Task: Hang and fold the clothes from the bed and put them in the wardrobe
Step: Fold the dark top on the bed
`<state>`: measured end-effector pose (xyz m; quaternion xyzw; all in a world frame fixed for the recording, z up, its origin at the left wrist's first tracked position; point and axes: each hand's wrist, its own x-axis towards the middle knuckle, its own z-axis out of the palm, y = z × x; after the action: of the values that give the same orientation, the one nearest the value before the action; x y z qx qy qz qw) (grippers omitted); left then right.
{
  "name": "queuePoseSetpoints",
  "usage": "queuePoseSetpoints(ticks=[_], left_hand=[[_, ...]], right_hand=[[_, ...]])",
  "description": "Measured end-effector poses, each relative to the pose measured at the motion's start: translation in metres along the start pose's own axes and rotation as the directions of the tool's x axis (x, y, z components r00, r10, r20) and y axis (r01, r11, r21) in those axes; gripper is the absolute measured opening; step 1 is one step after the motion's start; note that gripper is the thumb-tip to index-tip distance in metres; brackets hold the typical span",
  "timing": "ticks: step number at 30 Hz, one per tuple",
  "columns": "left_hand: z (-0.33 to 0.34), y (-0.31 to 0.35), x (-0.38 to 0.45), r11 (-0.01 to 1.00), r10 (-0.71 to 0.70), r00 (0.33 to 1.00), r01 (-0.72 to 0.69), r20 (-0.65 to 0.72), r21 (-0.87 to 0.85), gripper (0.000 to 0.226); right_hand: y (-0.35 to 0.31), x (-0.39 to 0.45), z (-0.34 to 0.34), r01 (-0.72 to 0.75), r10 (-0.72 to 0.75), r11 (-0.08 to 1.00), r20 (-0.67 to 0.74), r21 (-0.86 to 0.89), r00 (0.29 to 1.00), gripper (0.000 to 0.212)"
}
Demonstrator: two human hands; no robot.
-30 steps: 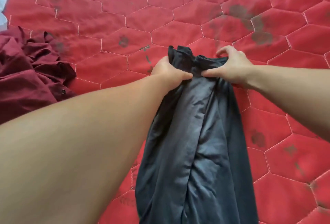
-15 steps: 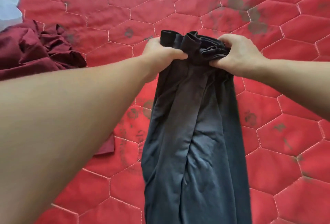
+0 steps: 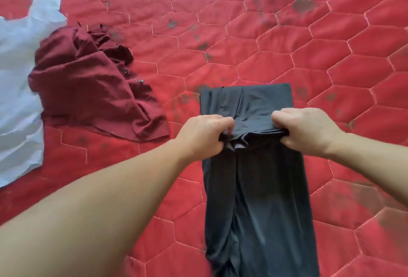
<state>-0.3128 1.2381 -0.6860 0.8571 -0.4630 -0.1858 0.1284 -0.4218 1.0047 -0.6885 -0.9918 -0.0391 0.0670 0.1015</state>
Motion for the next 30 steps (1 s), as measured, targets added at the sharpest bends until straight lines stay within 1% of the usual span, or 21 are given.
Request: queuePoseSetpoints(ticks=[2, 3, 6, 7, 9, 10, 11, 12, 13, 14, 15, 16, 17, 18, 19, 20, 21, 23, 25, 27, 30], left_hand=[[0.009, 0.008, -0.013, 0.996, -0.006, 0.996, -0.002, 0.091, 0.094, 0.031], [0.013, 0.009, -0.018, 0.993, -0.023, 0.994, 0.009, 0.109, 0.122, 0.032], [0.028, 0.011, -0.027, 0.987, -0.107, 0.991, 0.096, 0.078, 0.127, 0.034], [0.033, 0.013, -0.03, 0.982, -0.162, 0.982, 0.15, 0.096, 0.118, 0.035], [0.043, 0.021, -0.038, 0.957, -0.289, 0.945, 0.282, 0.15, 0.069, 0.036], [0.047, 0.025, -0.042, 0.945, -0.326, 0.931, 0.322, 0.163, 0.051, 0.037], [0.05, 0.031, -0.046, 0.946, -0.325, 0.935, 0.322, 0.141, 0.046, 0.037], [0.051, 0.037, -0.048, 0.957, -0.288, 0.955, 0.285, 0.071, 0.054, 0.037], [0.052, 0.043, -0.05, 0.97, -0.234, 0.971, 0.236, -0.047, 0.055, 0.036], [0.051, 0.048, -0.05, 0.977, -0.199, 0.967, 0.208, -0.157, 0.04, 0.038], [0.051, 0.052, -0.052, 0.981, -0.19, 0.956, 0.195, -0.222, 0.001, 0.044], [0.052, 0.056, -0.053, 0.981, -0.194, 0.962, 0.192, -0.193, -0.027, 0.051], [0.055, 0.06, -0.056, 0.981, -0.193, 0.979, 0.192, -0.072, -0.022, 0.057], [0.062, 0.063, -0.06, 0.982, -0.188, 0.978, 0.186, 0.093, 0.025, 0.061], [0.069, 0.066, -0.063, 0.983, -0.177, 0.959, 0.161, 0.221, 0.088, 0.063], [0.074, 0.068, -0.066, 0.982, -0.17, 0.944, 0.138, 0.284, 0.128, 0.064], [0.077, 0.07, -0.069, 0.98, -0.173, 0.94, 0.134, 0.296, 0.145, 0.064], [0.085, 0.074, -0.082, 0.978, -0.179, 0.952, 0.146, 0.25, 0.147, 0.063], [0.096, 0.078, -0.106, 0.977, -0.152, 0.962, 0.111, 0.227, 0.182, 0.063], [0.113, 0.078, -0.141, 0.976, -0.136, 0.965, 0.091, 0.225, 0.196, 0.066], [0.133, 0.075, -0.188, 0.96, -0.248, 0.949, 0.214, 0.193, 0.179, 0.069]], right_hand=[[-0.015, -0.016, 0.016, -0.021, 0.022, 0.999, 0.047, -0.024, 0.999, 0.029], [-0.02, -0.021, 0.022, -0.041, 0.042, 0.999, 0.055, -0.03, 0.998, 0.027], [-0.036, -0.029, 0.038, -0.111, 0.123, 0.989, 0.125, -0.098, 0.984, 0.025], [-0.04, -0.032, 0.043, -0.154, 0.175, 0.979, 0.162, -0.134, 0.971, 0.025], [-0.046, -0.042, 0.051, -0.305, 0.335, 0.937, 0.192, -0.168, 0.923, 0.028], [-0.049, -0.046, 0.054, -0.385, 0.415, 0.905, 0.177, -0.179, 0.892, 0.031], [-0.051, -0.05, 0.055, -0.429, 0.458, 0.882, 0.145, -0.195, 0.877, 0.035], [-0.053, -0.053, 0.057, -0.438, 0.461, 0.878, 0.093, -0.193, 0.883, 0.039], [-0.055, -0.057, 0.058, -0.408, 0.42, 0.897, 0.042, -0.167, 0.906, 0.044], [-0.056, -0.061, 0.057, -0.341, 0.345, 0.93, 0.008, -0.138, 0.938, 0.05], [-0.057, -0.066, 0.058, -0.258, 0.259, 0.957, -0.006, -0.133, 0.966, 0.055], [-0.057, -0.072, 0.059, -0.178, 0.184, 0.97, 0.022, -0.167, 0.983, 0.061], [-0.056, -0.078, 0.062, -0.131, 0.157, 0.966, 0.101, -0.222, 0.982, 0.065], [-0.056, -0.084, 0.064, -0.124, 0.172, 0.955, 0.161, -0.271, 0.972, 0.068], [-0.056, -0.09, 0.065, -0.161, 0.228, 0.941, 0.206, -0.297, 0.952, 0.069], [-0.056, -0.093, 0.066, -0.218, 0.289, 0.932, 0.23, -0.29, 0.93, 0.069], [-0.057, -0.095, 0.066, -0.257, 0.332, 0.92, 0.241, -0.295, 0.912, 0.071], [-0.067, -0.101, 0.064, -0.258, 0.331, 0.922, 0.241, -0.288, 0.912, 0.076], [-0.079, -0.118, 0.068, -0.224, 0.278, 0.942, 0.207, -0.251, 0.938, 0.081], [-0.089, -0.151, 0.083, -0.134, 0.171, 0.972, 0.19, -0.193, 0.967, 0.072], [-0.103, -0.202, 0.096, -0.075, 0.112, 0.985, 0.24, -0.158, 0.964, 0.066]])
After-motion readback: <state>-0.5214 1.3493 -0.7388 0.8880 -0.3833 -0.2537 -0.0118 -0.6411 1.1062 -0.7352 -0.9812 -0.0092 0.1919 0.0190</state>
